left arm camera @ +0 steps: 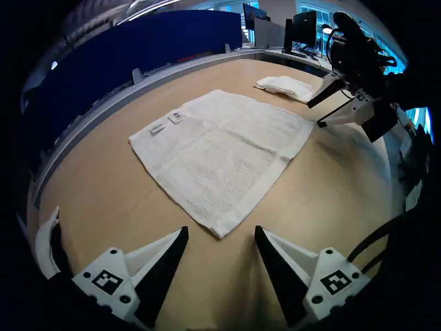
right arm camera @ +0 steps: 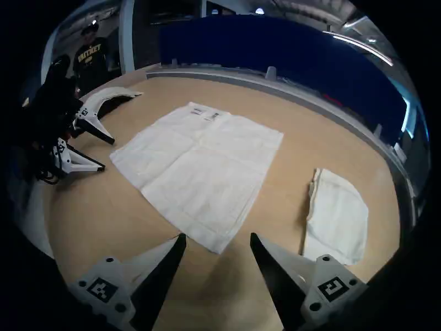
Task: Fold towel
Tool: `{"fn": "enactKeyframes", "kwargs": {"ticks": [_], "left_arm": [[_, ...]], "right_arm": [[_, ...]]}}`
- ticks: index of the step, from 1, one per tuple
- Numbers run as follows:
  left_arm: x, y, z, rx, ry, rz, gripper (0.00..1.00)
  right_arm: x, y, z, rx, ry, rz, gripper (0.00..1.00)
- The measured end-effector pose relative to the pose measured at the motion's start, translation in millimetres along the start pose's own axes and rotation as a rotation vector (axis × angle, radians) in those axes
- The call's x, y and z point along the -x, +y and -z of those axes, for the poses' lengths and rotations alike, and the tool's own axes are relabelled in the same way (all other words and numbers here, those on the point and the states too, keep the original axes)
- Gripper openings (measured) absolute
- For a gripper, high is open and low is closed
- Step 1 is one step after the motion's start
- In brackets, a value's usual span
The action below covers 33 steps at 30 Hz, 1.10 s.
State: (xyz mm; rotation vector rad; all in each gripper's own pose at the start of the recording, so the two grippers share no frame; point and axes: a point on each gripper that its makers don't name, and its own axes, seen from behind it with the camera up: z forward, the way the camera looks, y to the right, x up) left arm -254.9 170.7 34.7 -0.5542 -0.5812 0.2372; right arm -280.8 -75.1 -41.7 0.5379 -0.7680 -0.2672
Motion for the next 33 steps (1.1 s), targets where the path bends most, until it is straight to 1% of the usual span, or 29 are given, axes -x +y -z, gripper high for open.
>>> {"fn": "enactKeyframes", "kwargs": {"ticks": [7,9,11,14,19,21,27,31,33], "left_arm": [[4,0.7,-2.2,0.015,-0.021,0.029,0.80],[4,0.1,-2.6,0.015,-0.022,0.035,0.72],[4,-0.9,-3.1,0.012,-0.022,0.036,0.66],[3,0.2,-3.1,0.018,-0.024,0.034,0.62],[3,2.0,-2.2,0.029,-0.028,0.032,0.57],[4,2.5,-2.3,0.033,-0.031,0.034,0.55],[4,2.9,-4.0,0.034,-0.034,0.033,0.52],[5,2.8,-3.6,0.039,-0.037,0.032,0.47],[5,2.0,-2.7,0.040,-0.040,0.034,0.46]], "right_arm": [[9,-4,-4.0,-0.021,-0.026,-0.004,0.78],[11,-4,-5.0,-0.025,-0.033,-0.007,0.74],[13,-4,-6.3,-0.025,-0.037,-0.011,0.69],[15,-3,-7.6,-0.022,-0.041,-0.013,0.60],[19,-4,-9.7,-0.025,-0.052,-0.017,0.50],[20,-4,-10.7,-0.024,-0.055,-0.018,0.48],[20,-4,-12.5,-0.025,-0.055,-0.019,0.48],[20,-3,-12.7,-0.021,-0.055,-0.019,0.40],[20,-2,-12.7,-0.020,-0.054,-0.021,0.39]]}}
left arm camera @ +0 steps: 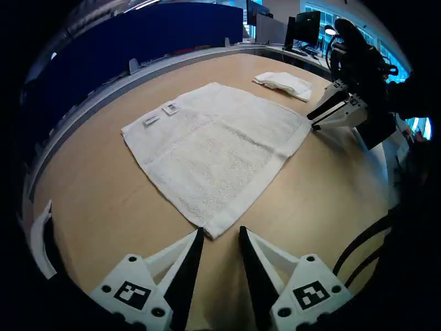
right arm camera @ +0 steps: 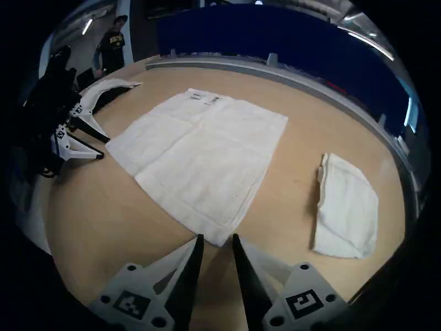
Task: Fold towel
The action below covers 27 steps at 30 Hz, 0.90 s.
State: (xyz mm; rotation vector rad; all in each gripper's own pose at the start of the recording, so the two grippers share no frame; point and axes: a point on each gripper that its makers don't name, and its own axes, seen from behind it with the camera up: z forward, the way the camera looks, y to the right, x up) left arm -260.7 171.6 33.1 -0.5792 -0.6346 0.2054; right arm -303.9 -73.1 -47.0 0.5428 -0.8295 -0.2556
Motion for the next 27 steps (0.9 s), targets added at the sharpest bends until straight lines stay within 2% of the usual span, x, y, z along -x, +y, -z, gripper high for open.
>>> {"fn": "enactKeyframes", "kwargs": {"ticks": [6,11,20,27], "left_arm": [[1.3,-2.2,1.2,-0.001,-0.005,0.007,0.42],[1.7,-3.8,1.8,-0.002,-0.010,0.013,0.39],[1.6,-4.5,2.9,-0.007,-0.017,0.012,0.33],[1.9,-9.5,2.5,-0.029,-0.018,0.014,0.16]], "right_arm": [[0.0,-0.9,0.4,-0.002,-0.001,-0.001,0.39],[2.1,-1.0,1.4,-0.004,-0.004,0.000,0.35],[1.8,2.8,1.8,0.004,-0.005,0.007,0.17],[1.7,1.2,1.3,0.003,-0.013,0.039,0.11]]}}
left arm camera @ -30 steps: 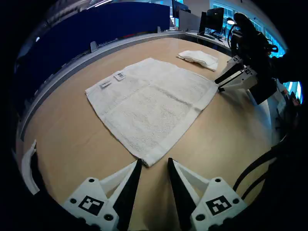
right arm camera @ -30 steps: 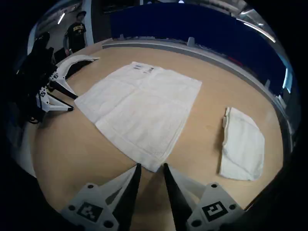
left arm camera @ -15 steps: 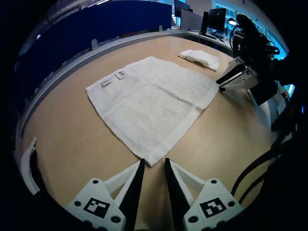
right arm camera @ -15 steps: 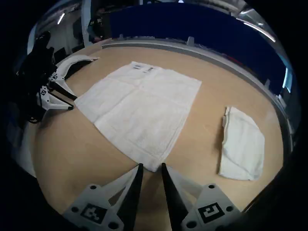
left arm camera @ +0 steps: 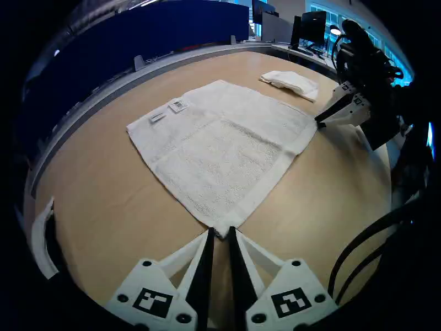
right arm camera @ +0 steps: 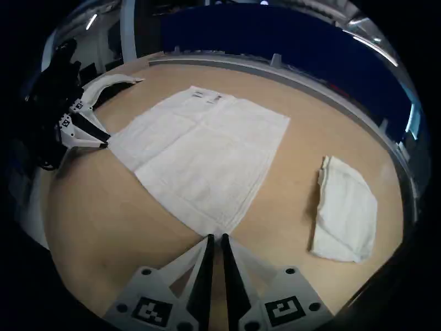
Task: Fold towel
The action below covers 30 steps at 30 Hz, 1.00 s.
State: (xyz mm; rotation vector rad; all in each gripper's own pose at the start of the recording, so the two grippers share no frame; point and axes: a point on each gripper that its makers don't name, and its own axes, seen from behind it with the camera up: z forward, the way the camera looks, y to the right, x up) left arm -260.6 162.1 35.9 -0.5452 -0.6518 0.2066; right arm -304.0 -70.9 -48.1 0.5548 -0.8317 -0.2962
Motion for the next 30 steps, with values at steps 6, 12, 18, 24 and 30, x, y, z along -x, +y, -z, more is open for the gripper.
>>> {"fn": "enactKeyframes", "kwargs": {"ticks": [6,12,18,24,30], "left_arm": [[1,-1.8,0.5,-0.007,-0.003,-0.007,0.08],[3,-1.8,4.0,0.000,-0.001,0.015,0.02],[6,-3.3,5.5,0.003,-0.008,0.032,0.00],[7,-2.2,5.3,-0.006,-0.007,0.012,0.00],[7,0.1,10.4,-0.002,-0.008,0.017,0.00]], "right_arm": [[0,0,0.5,-0.001,-0.003,-0.005,0.08],[0,1,2.0,0.002,-0.004,-0.019,0.05],[0,2,3.7,0.003,-0.003,-0.028,0.03],[-1,1,4.5,0.002,0.000,-0.023,0.03],[-3,1,7.1,-0.003,0.004,-0.022,0.02]]}}
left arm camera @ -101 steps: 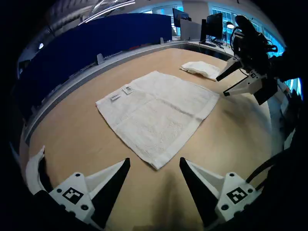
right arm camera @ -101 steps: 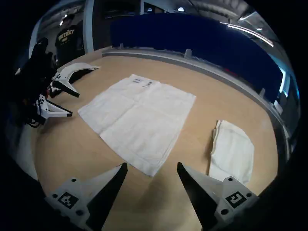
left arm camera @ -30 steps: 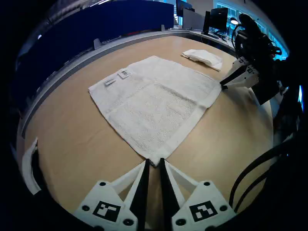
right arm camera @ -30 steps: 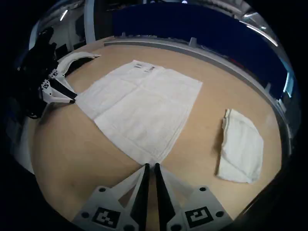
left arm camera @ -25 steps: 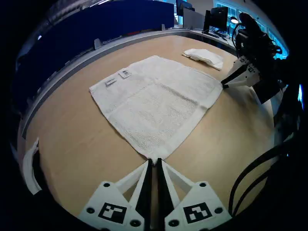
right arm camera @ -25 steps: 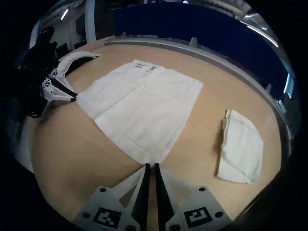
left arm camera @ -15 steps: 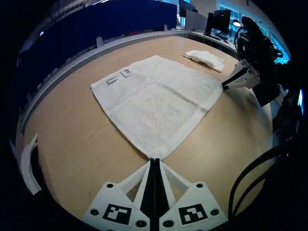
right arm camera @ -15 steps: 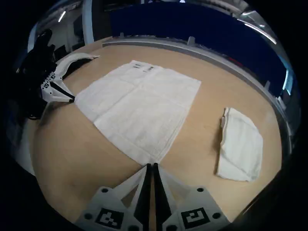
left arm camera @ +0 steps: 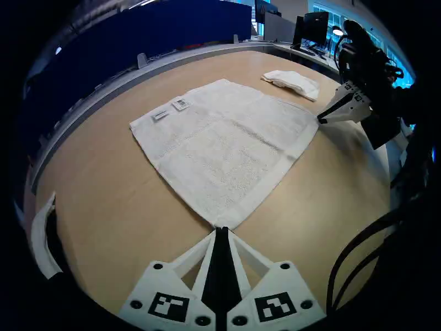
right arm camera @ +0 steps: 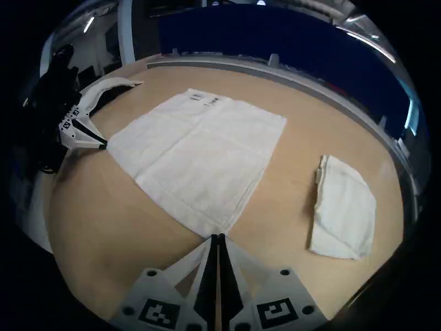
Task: Fold towel
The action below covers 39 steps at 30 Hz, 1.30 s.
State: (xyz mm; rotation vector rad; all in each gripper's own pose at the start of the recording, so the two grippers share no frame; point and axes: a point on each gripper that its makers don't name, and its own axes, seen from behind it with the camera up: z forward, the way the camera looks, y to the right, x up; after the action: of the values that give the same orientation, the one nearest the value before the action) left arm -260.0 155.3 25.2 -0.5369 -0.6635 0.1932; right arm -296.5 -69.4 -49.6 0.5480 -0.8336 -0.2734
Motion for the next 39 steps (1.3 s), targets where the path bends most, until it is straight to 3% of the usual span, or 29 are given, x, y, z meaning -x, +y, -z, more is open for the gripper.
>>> {"fn": "enactKeyframes", "kwargs": {"ticks": [13,26,39], "left_arm": [[-5,8.2,18.9,-0.007,0.007,0.030,0.00],[-18,28.4,62.9,-0.012,0.022,0.107,0.00],[-44,41.5,102.3,-0.017,0.034,0.126,0.00]], "right_arm": [[-15,-7,19.3,-0.016,0.016,0.003,0.02],[-30,-25,66.8,-0.031,0.036,-0.008,0.02],[-56,-31,107.5,-0.031,0.071,-0.005,0.02]]}}
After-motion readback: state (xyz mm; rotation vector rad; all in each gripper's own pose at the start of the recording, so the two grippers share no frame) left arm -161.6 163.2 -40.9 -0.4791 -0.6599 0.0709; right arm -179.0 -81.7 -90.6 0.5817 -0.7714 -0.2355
